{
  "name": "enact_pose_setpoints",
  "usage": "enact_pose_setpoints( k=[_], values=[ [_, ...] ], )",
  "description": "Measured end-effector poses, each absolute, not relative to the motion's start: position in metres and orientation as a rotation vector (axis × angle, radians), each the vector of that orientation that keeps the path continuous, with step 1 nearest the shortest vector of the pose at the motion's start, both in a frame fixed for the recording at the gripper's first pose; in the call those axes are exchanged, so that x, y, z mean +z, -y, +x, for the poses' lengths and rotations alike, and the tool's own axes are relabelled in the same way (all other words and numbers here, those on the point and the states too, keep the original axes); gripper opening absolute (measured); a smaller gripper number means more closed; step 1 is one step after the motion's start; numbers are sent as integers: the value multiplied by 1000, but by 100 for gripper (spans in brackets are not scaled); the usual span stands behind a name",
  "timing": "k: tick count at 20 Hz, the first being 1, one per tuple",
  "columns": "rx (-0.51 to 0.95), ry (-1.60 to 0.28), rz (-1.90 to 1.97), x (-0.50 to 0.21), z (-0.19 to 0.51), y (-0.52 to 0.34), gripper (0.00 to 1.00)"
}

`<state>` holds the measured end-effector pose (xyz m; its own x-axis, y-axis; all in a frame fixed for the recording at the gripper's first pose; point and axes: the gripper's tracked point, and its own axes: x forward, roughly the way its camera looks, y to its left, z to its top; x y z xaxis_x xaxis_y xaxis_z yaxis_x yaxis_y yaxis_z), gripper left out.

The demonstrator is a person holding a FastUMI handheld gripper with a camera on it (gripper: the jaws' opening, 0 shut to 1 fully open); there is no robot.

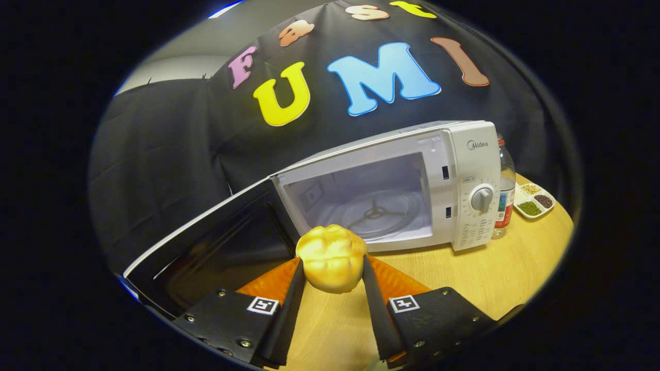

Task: Open the microwave, put the food inside, and close the microwave door.

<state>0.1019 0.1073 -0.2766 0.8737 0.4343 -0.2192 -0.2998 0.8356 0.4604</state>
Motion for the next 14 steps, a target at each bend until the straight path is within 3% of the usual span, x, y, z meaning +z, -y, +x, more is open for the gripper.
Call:
enact_pose_setpoints(
  k=[11, 14],
  values=[
    [149, -368, 685, -303, 242, -132, 63],
    [147, -354, 706, -309, 265, -143, 63]
  ],
)
